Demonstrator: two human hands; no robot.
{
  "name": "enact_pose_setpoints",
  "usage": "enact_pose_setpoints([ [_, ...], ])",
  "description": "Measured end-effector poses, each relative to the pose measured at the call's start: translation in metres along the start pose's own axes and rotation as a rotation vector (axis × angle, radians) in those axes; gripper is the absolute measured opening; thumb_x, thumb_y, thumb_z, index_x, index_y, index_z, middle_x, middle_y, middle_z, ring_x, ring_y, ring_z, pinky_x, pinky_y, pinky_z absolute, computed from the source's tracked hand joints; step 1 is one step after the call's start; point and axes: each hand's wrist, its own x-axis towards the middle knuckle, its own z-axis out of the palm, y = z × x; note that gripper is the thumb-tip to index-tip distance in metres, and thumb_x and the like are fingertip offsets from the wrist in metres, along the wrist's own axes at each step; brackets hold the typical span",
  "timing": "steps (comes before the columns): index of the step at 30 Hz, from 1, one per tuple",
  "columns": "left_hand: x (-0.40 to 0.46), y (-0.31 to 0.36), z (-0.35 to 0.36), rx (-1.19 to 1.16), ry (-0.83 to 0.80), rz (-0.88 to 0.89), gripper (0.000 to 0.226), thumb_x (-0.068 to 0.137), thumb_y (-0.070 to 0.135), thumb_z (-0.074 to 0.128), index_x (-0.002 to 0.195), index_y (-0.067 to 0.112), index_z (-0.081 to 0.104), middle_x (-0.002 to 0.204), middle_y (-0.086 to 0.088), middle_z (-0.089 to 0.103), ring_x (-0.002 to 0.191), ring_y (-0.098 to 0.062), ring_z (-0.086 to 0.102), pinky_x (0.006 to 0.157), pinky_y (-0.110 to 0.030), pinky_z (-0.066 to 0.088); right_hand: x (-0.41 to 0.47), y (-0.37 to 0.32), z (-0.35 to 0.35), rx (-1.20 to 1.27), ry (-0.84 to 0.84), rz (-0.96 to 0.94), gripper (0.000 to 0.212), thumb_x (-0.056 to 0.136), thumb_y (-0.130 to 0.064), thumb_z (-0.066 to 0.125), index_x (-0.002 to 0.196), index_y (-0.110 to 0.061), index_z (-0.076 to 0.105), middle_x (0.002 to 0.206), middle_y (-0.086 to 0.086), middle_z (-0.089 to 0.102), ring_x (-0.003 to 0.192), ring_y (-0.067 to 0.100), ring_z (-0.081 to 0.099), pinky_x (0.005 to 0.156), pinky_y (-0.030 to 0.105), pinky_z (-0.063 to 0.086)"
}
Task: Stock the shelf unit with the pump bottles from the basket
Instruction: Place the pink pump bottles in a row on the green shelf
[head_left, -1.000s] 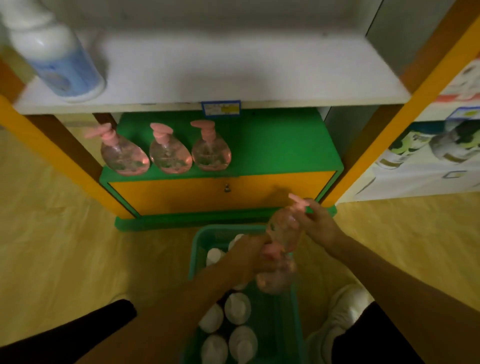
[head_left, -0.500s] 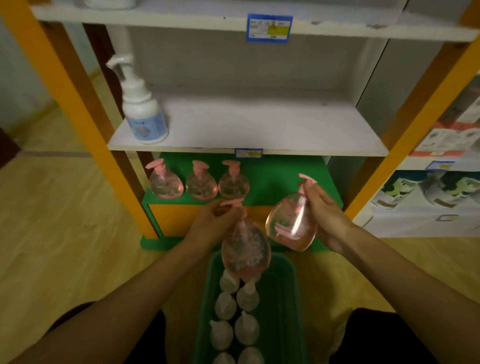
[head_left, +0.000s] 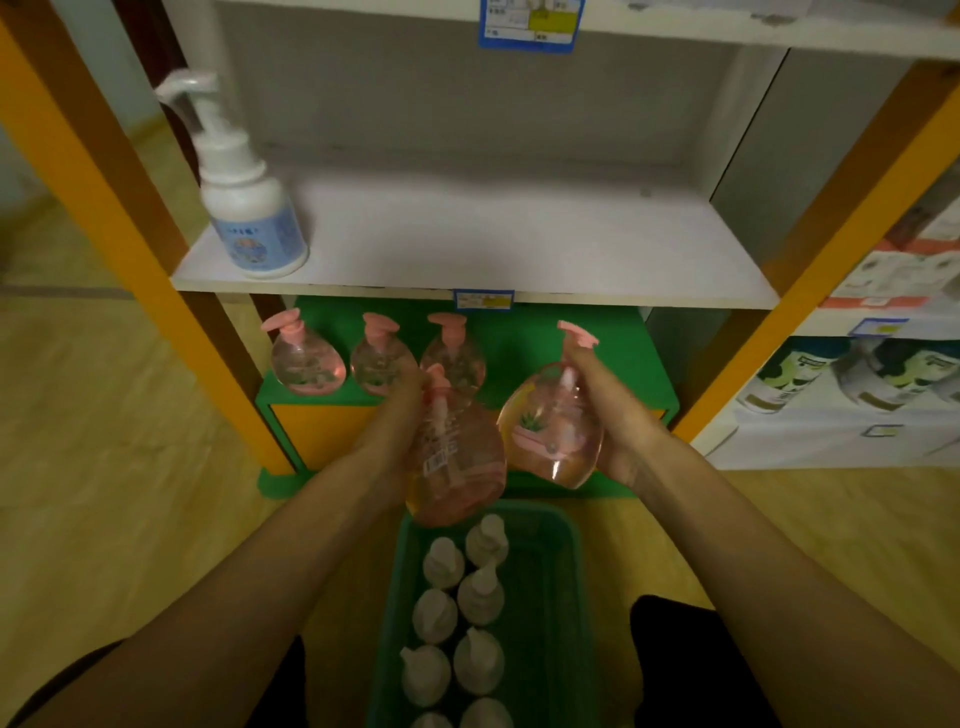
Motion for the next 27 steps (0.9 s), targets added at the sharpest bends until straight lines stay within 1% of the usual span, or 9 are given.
enact_pose_setpoints([
  [3, 0.002, -0.006, 0.0, 0.068, 0.033, 0.0, 0.048, 0.087, 0.058, 0.048, 0.089, 0.014, 0.067, 0.074, -0.009, 0.073, 0.084, -0.03, 0.068, 0.085, -0.043, 0.052, 0.002, 0.004, 0.001, -0.128, 0.056, -0.032, 0.06, 0.074, -0.062, 0.067, 0.106, -0.012, 0.063, 0.091, 0.014, 0.074, 0.075, 0.027, 0.074, 0.059, 0.034, 0.057],
  [5, 0.002, -0.009, 0.0, 0.105, 0.091, 0.008, 0.044, 0.084, 0.057, 0.054, 0.081, 0.015, 0.067, 0.072, -0.009, 0.073, 0.082, -0.029, 0.067, 0.082, -0.041, 0.052, 0.005, 0.005, 0.003, -0.159, 0.101, -0.046, 0.065, 0.074, -0.06, 0.068, 0.114, -0.009, 0.059, 0.095, 0.013, 0.073, 0.076, 0.028, 0.073, 0.053, 0.03, 0.055],
  [9, 0.006, -0.012, -0.002, 0.261, 0.19, 0.068, 0.049, 0.077, 0.059, 0.062, 0.095, 0.013, 0.066, 0.084, -0.01, 0.072, 0.082, -0.027, 0.067, 0.064, -0.031, 0.048, 0.019, 0.01, 0.003, -0.095, 0.195, -0.158, 0.04, 0.082, -0.047, 0.067, 0.105, -0.015, 0.059, 0.088, 0.007, 0.073, 0.074, 0.023, 0.072, 0.062, 0.035, 0.058],
  [11, 0.009, -0.014, -0.005, 0.305, 0.2, 0.111, 0.049, 0.079, 0.057, 0.061, 0.099, 0.013, 0.066, 0.085, -0.009, 0.072, 0.083, -0.026, 0.067, 0.066, -0.032, 0.049, 0.026, 0.012, 0.003, -0.078, 0.228, -0.22, 0.023, 0.085, -0.038, 0.066, 0.1, -0.021, 0.06, 0.096, 0.008, 0.071, 0.082, 0.025, 0.07, 0.07, 0.039, 0.058],
  [13, 0.011, -0.014, -0.007, 0.319, 0.192, 0.143, 0.049, 0.082, 0.055, 0.059, 0.103, 0.011, 0.066, 0.088, -0.01, 0.073, 0.086, -0.027, 0.067, 0.075, -0.036, 0.052, 0.036, 0.013, 0.003, -0.11, 0.266, -0.29, 0.013, 0.088, -0.03, 0.065, 0.1, -0.026, 0.06, 0.103, 0.006, 0.067, 0.086, 0.023, 0.067, 0.062, 0.031, 0.054],
  [15, 0.014, -0.015, -0.009, 0.341, 0.203, 0.162, 0.048, 0.084, 0.054, 0.057, 0.104, 0.011, 0.066, 0.09, -0.011, 0.073, 0.086, -0.026, 0.068, 0.073, -0.035, 0.052, 0.048, 0.012, 0.005, -0.119, 0.287, -0.333, 0.017, 0.09, -0.025, 0.062, 0.108, -0.027, 0.059, 0.106, 0.0, 0.064, 0.093, 0.022, 0.065, 0.062, 0.028, 0.054],
  [20, 0.023, -0.018, -0.011, 0.354, 0.246, 0.19, 0.045, 0.085, 0.054, 0.057, 0.099, 0.012, 0.067, 0.086, -0.011, 0.073, 0.081, -0.025, 0.069, 0.068, -0.031, 0.052, 0.081, 0.011, 0.012, -0.148, 0.301, -0.351, 0.044, 0.093, -0.026, 0.058, 0.136, -0.02, 0.049, 0.136, 0.009, 0.054, 0.12, 0.029, 0.054, 0.096, 0.045, 0.051],
  [24, 0.026, -0.022, -0.006, 0.377, 0.26, 0.174, 0.047, 0.086, 0.053, 0.055, 0.093, 0.009, 0.068, 0.08, -0.009, 0.07, 0.08, -0.024, 0.067, 0.075, -0.034, 0.054, 0.097, 0.013, 0.016, -0.139, 0.267, -0.357, 0.042, 0.095, -0.022, 0.054, 0.137, -0.017, 0.049, 0.137, 0.007, 0.052, 0.117, 0.025, 0.055, 0.096, 0.037, 0.049],
  [27, 0.028, -0.022, -0.001, 0.393, 0.23, 0.186, 0.048, 0.087, 0.053, 0.054, 0.092, 0.008, 0.068, 0.082, -0.013, 0.072, 0.08, -0.027, 0.069, 0.078, -0.037, 0.055, 0.103, 0.016, 0.021, -0.119, 0.261, -0.349, 0.04, 0.096, -0.021, 0.054, 0.135, -0.017, 0.051, 0.133, 0.006, 0.056, 0.109, 0.021, 0.057, 0.085, 0.03, 0.05],
])
